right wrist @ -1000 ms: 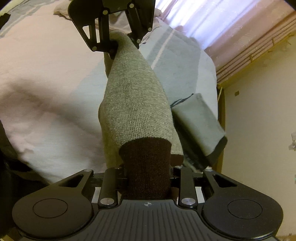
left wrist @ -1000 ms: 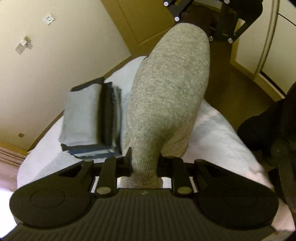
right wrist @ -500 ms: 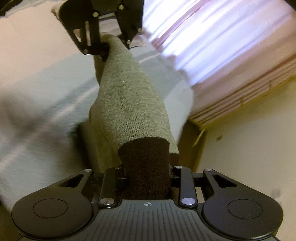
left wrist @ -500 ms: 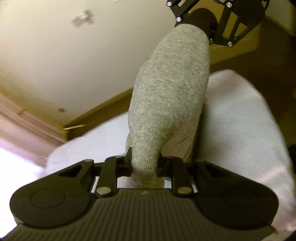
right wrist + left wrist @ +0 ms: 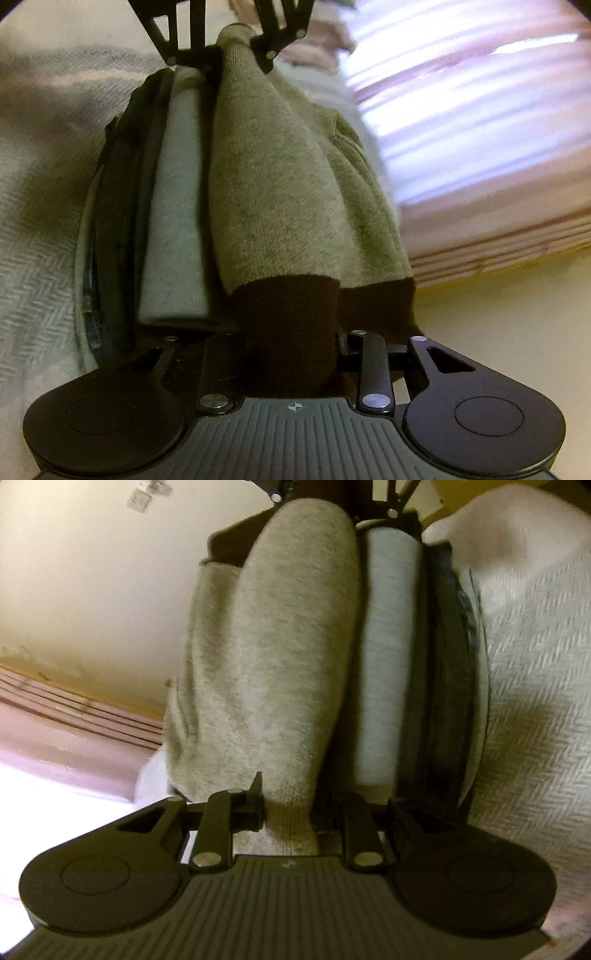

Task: Fold clothes
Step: 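Carry the folded sweater with both grippers onto the stack of folded clothes, then lower the sweater onto the stack and open both grippers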

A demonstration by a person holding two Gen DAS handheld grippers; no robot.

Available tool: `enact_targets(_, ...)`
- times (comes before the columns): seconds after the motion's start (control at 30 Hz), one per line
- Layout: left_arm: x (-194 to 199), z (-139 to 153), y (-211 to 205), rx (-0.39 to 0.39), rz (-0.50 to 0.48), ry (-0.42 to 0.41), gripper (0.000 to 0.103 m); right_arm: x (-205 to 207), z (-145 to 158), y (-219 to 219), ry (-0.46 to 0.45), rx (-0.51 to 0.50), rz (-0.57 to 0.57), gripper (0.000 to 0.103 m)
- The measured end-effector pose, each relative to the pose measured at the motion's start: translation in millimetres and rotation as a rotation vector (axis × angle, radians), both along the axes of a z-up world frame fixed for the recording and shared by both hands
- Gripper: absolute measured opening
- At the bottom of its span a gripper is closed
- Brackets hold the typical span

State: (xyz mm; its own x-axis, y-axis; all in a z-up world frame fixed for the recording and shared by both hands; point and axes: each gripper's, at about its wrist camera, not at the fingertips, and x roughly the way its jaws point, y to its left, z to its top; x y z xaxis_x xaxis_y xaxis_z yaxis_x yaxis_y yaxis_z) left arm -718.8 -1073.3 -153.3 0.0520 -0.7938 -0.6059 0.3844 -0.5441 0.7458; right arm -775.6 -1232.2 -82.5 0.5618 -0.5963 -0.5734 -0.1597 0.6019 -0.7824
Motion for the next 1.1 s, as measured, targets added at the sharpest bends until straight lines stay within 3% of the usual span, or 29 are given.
enact_targets(0.17, -1, 8, -2, 0.010, 0.009, 0.017, 0.018, -6, 10, -4, -0.028, -0.011, -0.030, 0.037)
enact_targets(0.37, 4, 17, -9, 0.010, -0.044, -0.033, 0.018, -19, 17, 28, -0.009, -0.069, -0.047, 0.038)
enact_targets(0.5, 8, 8, 3, 0.015, -0.062, -0.034, 0.018, -24, 14, 33, -0.041, 0.001, -0.089, 0.034)
enact_targets(0.67, 10, 25, 9, -0.021, 0.001, 0.014, 0.018, -18, 36, 39, -0.095, 0.060, -0.157, 0.030)
enact_targets(0.83, 7, 3, 11, -0.004, -0.007, -0.012, 0.018, -17, 6, 38, -0.027, 0.035, -0.125, 0.033)
enact_targets(0.97, 15, 23, 10, 0.031, 0.043, 0.039, 0.026, -19, 15, 38, -0.024, 0.023, -0.134, 0.038)
enact_targets(1.1, 35, 49, 19, 0.129, 0.164, 0.175, 0.027, -19, 27, 42, -0.021, 0.101, -0.195, 0.043)
